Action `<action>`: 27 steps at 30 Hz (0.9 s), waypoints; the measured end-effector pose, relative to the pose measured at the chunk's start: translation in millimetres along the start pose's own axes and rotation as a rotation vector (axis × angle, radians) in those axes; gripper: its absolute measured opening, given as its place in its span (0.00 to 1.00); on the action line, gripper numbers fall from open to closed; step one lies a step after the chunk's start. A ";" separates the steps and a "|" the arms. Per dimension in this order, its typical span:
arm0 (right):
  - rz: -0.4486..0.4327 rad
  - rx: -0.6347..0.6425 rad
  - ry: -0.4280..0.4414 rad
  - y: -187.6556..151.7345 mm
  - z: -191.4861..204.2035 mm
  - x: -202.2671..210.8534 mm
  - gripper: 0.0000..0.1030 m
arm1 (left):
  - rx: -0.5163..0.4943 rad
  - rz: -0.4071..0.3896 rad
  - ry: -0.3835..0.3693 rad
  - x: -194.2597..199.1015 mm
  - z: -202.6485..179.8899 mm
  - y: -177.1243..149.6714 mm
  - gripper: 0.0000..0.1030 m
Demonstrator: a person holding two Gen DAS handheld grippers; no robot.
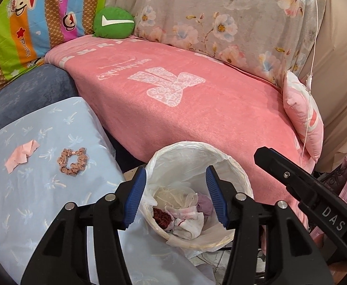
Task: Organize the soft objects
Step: 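Carry the scrunchie and ribbon over the bin and open both tools, then move both tools back over the pink cloth and beige scrunchie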
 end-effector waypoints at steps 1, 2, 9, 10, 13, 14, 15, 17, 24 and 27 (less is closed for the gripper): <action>0.002 0.003 0.001 -1.1 1.5 -0.5 0.20 | 0.004 -0.001 0.003 0.9 2.4 -0.9 0.49; 0.005 0.007 0.002 -2.7 3.9 -1.2 0.21 | 0.007 -0.001 0.005 1.6 4.4 -1.5 0.49; 0.035 0.043 0.012 -17.9 24.4 -10.7 0.21 | 0.045 -0.006 0.031 9.3 27.3 -8.8 0.49; 0.040 0.049 0.014 -19.9 28.0 -12.4 0.21 | 0.051 -0.006 0.035 10.1 30.6 -9.8 0.49; 0.053 0.068 0.020 -24.9 39.4 -17.9 0.21 | 0.069 -0.008 0.046 13.7 42.9 -12.9 0.49; 0.057 0.074 0.022 -26.7 43.5 -19.9 0.21 | 0.075 -0.008 0.048 14.8 46.0 -13.5 0.49; 0.061 0.080 0.024 -28.2 47.3 -21.5 0.21 | 0.081 -0.010 0.052 16.2 50.1 -14.3 0.49; 0.068 0.091 0.029 -31.3 55.2 -25.1 0.21 | 0.090 -0.011 0.061 18.7 57.9 -15.5 0.49; 0.098 0.134 0.035 -44.5 83.5 -39.8 0.25 | 0.131 -0.020 0.091 28.4 88.8 -21.3 0.54; 0.114 0.152 0.037 -50.7 95.5 -48.2 0.26 | 0.150 -0.021 0.104 32.1 103.3 -25.2 0.55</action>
Point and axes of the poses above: each gripper's, at about its wrist camera, not at the fingertips, and x roughly against the way its jaws point, z to its left, y to its top, the point moved 8 cm from there along -x, roughly the way its jaws point, and after that the axes turned 15 degrees about -y, right-handed, at the moved point
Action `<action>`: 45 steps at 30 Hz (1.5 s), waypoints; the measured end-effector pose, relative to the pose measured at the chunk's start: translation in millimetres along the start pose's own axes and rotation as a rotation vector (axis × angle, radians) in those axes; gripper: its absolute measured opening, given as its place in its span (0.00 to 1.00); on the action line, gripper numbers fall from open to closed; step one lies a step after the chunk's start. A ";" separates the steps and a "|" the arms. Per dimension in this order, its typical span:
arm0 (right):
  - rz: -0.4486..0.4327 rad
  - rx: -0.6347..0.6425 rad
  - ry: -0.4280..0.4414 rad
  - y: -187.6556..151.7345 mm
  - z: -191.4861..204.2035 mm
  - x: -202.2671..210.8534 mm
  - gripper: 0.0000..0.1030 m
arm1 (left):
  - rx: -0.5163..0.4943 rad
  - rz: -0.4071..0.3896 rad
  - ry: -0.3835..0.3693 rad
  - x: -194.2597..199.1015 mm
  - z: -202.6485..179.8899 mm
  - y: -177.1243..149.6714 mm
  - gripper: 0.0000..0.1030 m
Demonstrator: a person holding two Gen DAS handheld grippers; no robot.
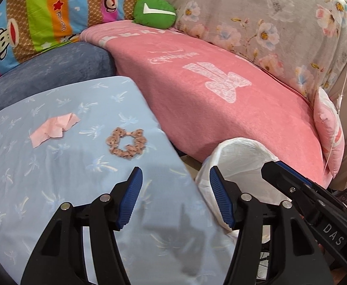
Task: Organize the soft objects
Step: 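Move both tools back over the pink cloth and beige scrunchie, then grasp the pink cloth with the left tool while the right tool grasps the beige scrunchie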
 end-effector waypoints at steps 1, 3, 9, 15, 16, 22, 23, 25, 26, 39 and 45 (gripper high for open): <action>0.005 0.005 0.000 -1.0 3.4 -3.2 0.26 | 0.009 0.001 0.004 0.7 6.4 -1.0 0.55; 0.017 0.013 0.001 -3.0 11.3 -10.6 0.26 | 0.021 0.002 0.016 1.4 16.9 -2.5 0.55; 0.051 0.045 0.003 -11.5 37.0 -34.8 0.30 | 0.068 0.007 0.056 5.7 55.3 -7.3 0.61; 0.083 0.071 -0.008 -17.0 58.7 -66.7 0.40 | 0.105 0.014 0.115 10.6 98.9 -11.6 0.71; 0.089 0.071 -0.008 -18.0 61.2 -72.2 0.42 | 0.108 0.012 0.129 12.1 106.3 -11.7 0.74; 0.138 0.082 -0.005 -22.8 85.2 -112.0 0.44 | 0.134 0.007 0.206 16.6 157.0 -6.0 0.81; 0.146 0.088 -0.006 -23.0 89.8 -119.9 0.44 | 0.140 0.005 0.220 17.0 166.5 -4.2 0.81; 0.158 0.097 -0.006 -23.6 99.0 -132.9 0.44 | 0.156 0.000 0.243 17.4 184.2 -1.2 0.82; 0.164 0.102 -0.008 -24.0 103.7 -140.3 0.44 | 0.168 -0.004 0.251 17.1 195.1 1.3 0.82; 0.201 0.139 -0.018 -18.9 147.6 -212.5 0.45 | 0.236 0.005 0.280 -15.9 268.8 30.2 0.83; 0.196 0.159 0.016 -13.6 175.8 -226.2 0.35 | 0.200 0.001 0.289 -30.0 275.4 41.5 0.83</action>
Point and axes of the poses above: each gripper's, at about its wrist camera, not at the fingertips, and x roughly against the way its jaws point, z to its left, y to its top, the point moved 8 cm from there along -x, roughly the way its jaws point, and after that the axes turned 15 degrees about -y, right-handed, at the moved point
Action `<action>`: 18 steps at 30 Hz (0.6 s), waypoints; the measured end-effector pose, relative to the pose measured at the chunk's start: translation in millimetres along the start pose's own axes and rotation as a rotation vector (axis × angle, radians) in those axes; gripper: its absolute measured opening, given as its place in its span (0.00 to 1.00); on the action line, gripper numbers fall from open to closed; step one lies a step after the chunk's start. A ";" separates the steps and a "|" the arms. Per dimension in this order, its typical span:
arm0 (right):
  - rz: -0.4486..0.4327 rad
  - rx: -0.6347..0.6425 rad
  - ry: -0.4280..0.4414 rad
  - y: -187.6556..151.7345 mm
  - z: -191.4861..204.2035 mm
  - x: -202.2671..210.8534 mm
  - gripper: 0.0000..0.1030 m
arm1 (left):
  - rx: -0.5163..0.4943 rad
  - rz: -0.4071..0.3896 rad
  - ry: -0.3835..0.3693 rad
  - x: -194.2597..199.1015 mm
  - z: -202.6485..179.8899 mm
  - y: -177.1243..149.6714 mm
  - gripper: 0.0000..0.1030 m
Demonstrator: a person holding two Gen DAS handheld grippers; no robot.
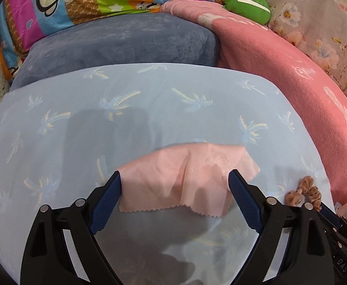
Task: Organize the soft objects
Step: 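Grasp the pink cloth with the left tool while the right tool grasps the beige scrunchie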
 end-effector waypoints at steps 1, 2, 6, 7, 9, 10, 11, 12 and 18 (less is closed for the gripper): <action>-0.001 0.003 0.004 1.7 4.0 -2.1 0.32 | -0.007 -0.002 0.001 -1.1 -0.2 1.1 0.82; -0.004 0.007 0.004 3.6 8.0 -3.9 0.30 | -0.015 -0.004 0.002 -2.3 -1.1 2.1 0.81; -0.026 0.029 -0.013 8.0 19.0 -8.2 0.26 | -0.082 -0.003 0.037 -5.7 -5.6 4.0 0.64; -0.032 0.035 -0.020 8.5 21.1 -8.9 0.25 | -0.088 -0.006 0.043 -6.4 -5.8 4.7 0.63; -0.040 0.044 -0.030 7.9 23.1 -9.4 0.23 | -0.106 -0.008 0.053 -7.2 -6.8 4.7 0.60; -0.042 0.046 -0.035 7.0 22.3 -9.2 0.20 | -0.114 -0.009 0.054 -6.7 -8.0 4.0 0.55; -0.041 0.046 -0.034 6.4 22.4 -9.2 0.18 | -0.117 -0.010 0.053 -6.5 -9.5 3.8 0.52; -0.036 0.041 -0.027 5.6 22.2 -9.0 0.18 | -0.121 -0.010 0.048 -5.6 -11.2 3.1 0.44; 0.003 0.010 0.017 -6.9 18.5 -1.3 0.12 | -0.123 0.017 -0.007 -1.7 -23.5 -4.8 0.05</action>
Point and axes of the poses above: each gripper's, at about its wrist camera, not at the fingertips, and x roughly against the way its jaws point, z to its left, y to its top, the point moved 8 cm from there along -x, roughly the way its jaws point, and after that the axes turned 15 degrees about -y, right-handed, at the moved point
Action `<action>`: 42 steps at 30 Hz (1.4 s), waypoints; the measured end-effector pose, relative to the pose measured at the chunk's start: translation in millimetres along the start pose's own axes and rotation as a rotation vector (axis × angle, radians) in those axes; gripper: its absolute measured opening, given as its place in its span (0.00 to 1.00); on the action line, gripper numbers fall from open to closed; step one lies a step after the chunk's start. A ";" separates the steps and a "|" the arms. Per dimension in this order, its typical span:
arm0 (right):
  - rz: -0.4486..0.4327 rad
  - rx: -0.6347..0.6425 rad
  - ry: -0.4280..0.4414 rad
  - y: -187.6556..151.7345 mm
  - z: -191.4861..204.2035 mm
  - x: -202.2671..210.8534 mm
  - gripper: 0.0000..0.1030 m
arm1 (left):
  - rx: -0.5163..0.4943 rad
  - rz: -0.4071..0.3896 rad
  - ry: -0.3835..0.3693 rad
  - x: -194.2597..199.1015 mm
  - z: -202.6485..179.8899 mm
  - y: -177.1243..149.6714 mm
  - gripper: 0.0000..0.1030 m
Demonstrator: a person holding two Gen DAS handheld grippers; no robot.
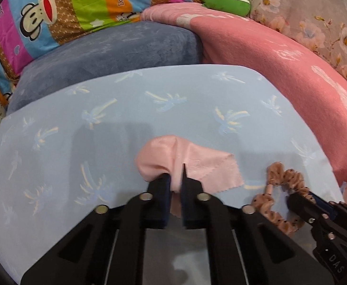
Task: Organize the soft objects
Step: 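Grasp the pink cloth with the left tool while the right tool grasps the beige scrunchie, then carry the pink cloth and beige scrunchie over the bin and open both tools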
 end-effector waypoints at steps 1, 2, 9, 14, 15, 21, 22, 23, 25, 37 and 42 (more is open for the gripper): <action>0.004 -0.003 0.004 -3.1 -0.8 2.6 0.12 | 0.005 0.003 -0.014 1.5 -3.5 -2.2 0.05; 0.007 -0.007 0.010 -6.0 -1.4 6.0 0.12 | 0.010 0.006 -0.032 4.0 -7.8 -4.5 0.04; -0.021 -0.033 0.033 -18.1 -12.2 46.9 0.12 | -0.020 -0.003 -0.082 30.8 -48.4 -22.8 0.04; -0.068 -0.056 0.039 -19.4 -27.1 86.2 0.12 | -0.042 -0.039 -0.116 58.9 -76.3 -24.5 0.04; -0.079 -0.062 0.039 -19.0 -31.3 94.1 0.12 | -0.049 -0.048 -0.120 64.4 -82.0 -24.0 0.04; -0.153 -0.100 0.031 -12.2 -60.4 144.5 0.12 | -0.086 -0.090 -0.152 92.3 -117.1 -23.1 0.04; -0.167 -0.107 0.028 -11.5 -66.5 153.8 0.12 | -0.091 -0.096 -0.158 96.0 -122.8 -23.2 0.04; -0.178 -0.113 0.025 -11.7 -72.6 161.1 0.12 | -0.097 -0.103 -0.165 100.2 -130.3 -22.6 0.04; -0.196 -0.124 0.019 -11.0 -83.1 174.2 0.12 | -0.108 -0.112 -0.176 106.5 -141.1 -24.1 0.04; -0.271 -0.200 -0.016 -15.4 -153.5 237.9 0.12 | -0.199 -0.143 -0.240 128.6 -216.5 -31.5 0.04; -0.297 -0.226 -0.034 -21.0 -181.3 258.3 0.12 | -0.232 -0.149 -0.258 135.6 -244.4 -36.6 0.04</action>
Point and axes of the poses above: each gripper's, at about its wrist camera, not at the fingertips, and x roughly against the way its jaws point, z to its left, y to its top, the point moved 8 cm from there along -x, roughly the way its jaws point, and after that the axes turned 15 degrees about -y, right-handed, at the moved point
